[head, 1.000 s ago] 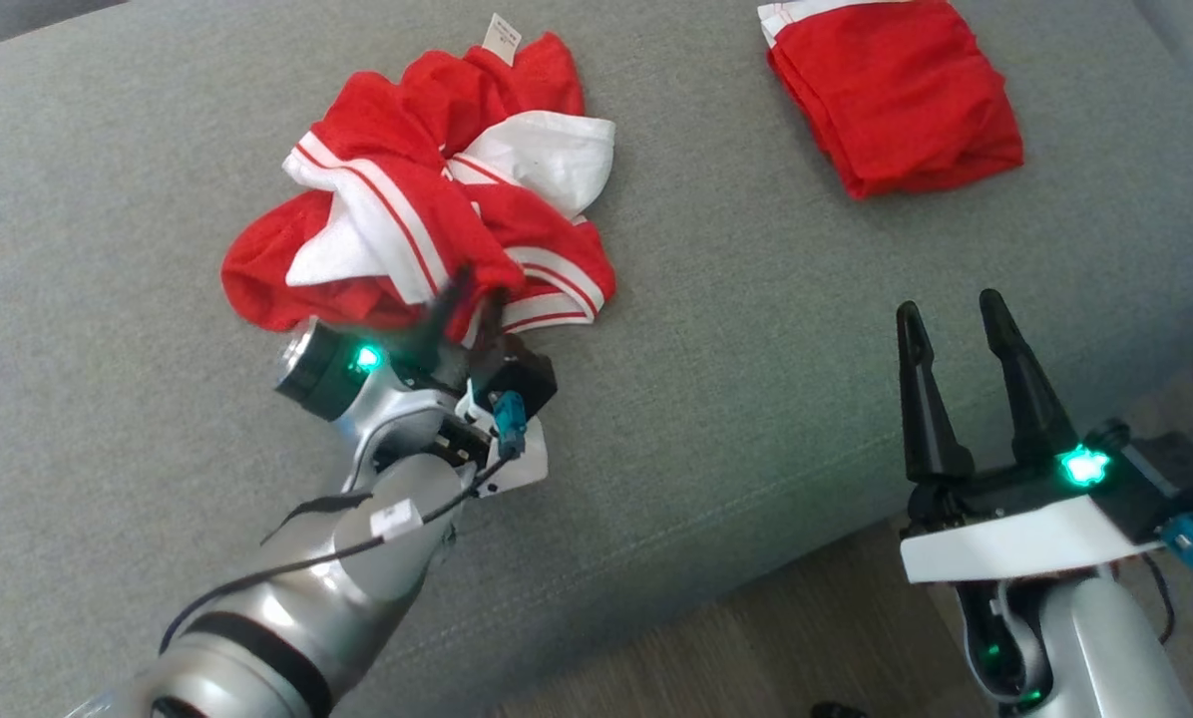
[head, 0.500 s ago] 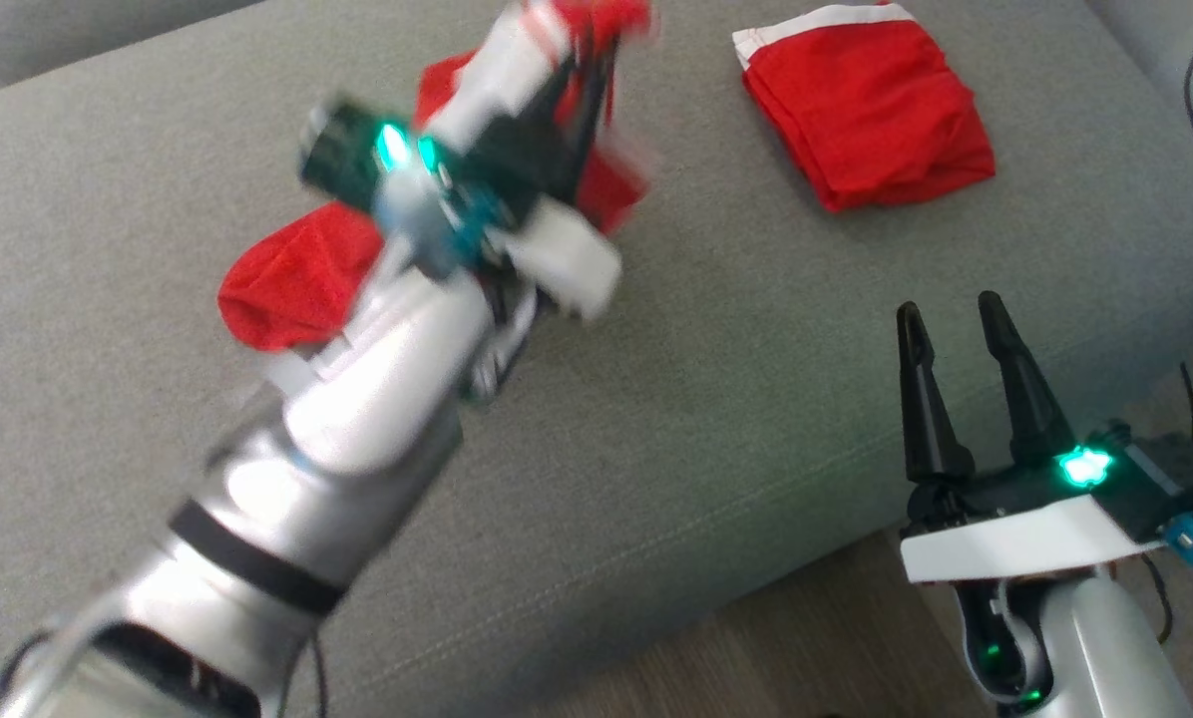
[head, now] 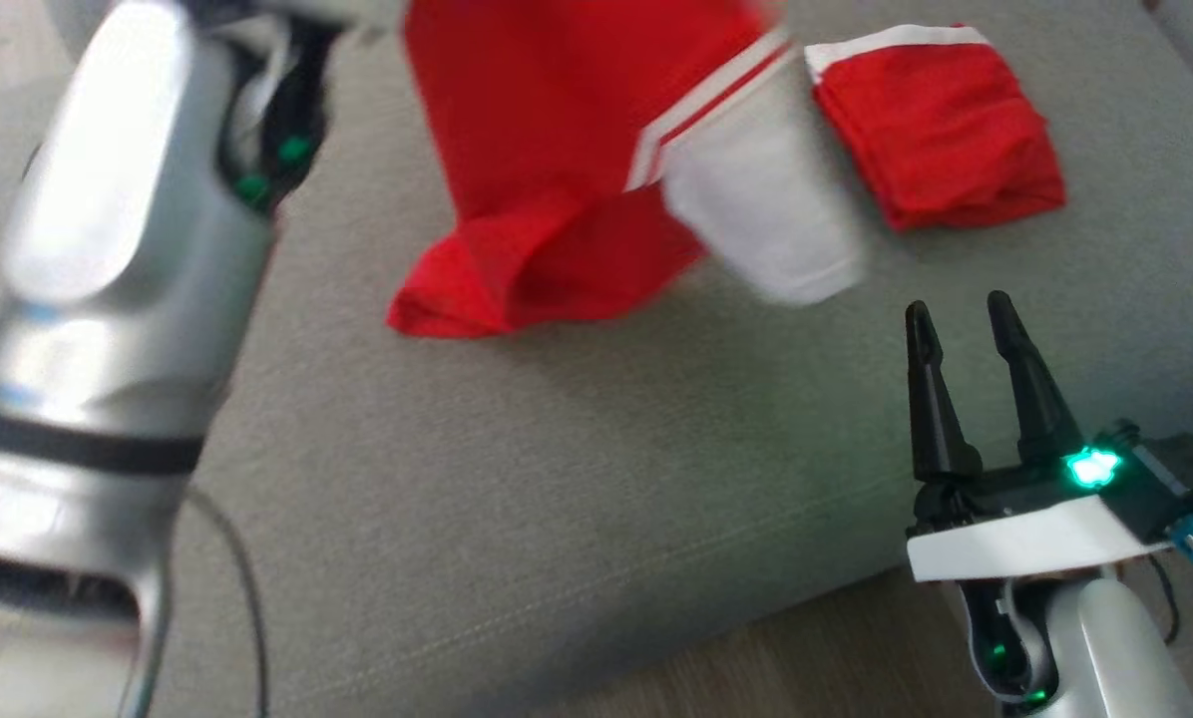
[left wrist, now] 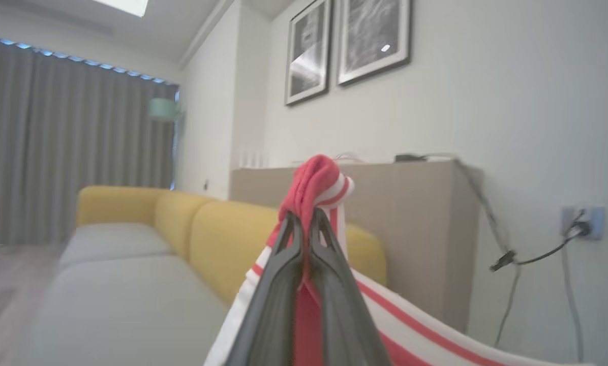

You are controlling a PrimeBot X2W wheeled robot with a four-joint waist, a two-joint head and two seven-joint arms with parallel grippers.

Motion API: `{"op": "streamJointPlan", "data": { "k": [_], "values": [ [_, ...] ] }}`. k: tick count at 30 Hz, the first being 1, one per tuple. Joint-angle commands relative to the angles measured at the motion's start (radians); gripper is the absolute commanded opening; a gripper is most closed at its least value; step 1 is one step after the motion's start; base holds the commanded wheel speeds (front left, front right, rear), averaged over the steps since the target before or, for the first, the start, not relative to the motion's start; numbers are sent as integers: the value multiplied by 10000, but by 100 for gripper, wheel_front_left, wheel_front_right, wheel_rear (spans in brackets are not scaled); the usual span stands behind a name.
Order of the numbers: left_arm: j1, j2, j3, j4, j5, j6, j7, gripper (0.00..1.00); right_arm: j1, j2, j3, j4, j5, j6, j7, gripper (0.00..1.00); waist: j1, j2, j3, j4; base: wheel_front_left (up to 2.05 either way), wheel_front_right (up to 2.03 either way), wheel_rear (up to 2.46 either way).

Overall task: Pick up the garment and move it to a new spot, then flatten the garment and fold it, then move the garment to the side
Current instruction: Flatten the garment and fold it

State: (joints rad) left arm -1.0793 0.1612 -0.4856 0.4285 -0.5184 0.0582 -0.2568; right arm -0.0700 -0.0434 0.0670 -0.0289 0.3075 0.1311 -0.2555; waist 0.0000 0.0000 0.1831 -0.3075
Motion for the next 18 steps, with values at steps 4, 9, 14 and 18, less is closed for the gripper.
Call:
{"op": "streamJointPlan", "data": {
  "k": [4,9,14,18],
  "values": [
    [1174,1282,763,758,-227,134,-19,0,-177,-68,160,-399,-199,-4,-63,100,0,0,206,498,0,0,0],
    [2028,2112,1418,1800,-126,323,-42,37,-256,-68,106,-449,-366,-4,-63,100,0,0,484,802,0,0,0],
    [2509,2134,2188,1746,368,681,-46,100,-307,-68,120,-454,-472,-4,-63,100,0,0,667,1052,0,0,0],
    [3129,1749,2678,691,1150,1330,-47,100,-296,-68,120,-444,-508,-4,-63,100,0,0,715,1265,0,0,0]
  ]
}}
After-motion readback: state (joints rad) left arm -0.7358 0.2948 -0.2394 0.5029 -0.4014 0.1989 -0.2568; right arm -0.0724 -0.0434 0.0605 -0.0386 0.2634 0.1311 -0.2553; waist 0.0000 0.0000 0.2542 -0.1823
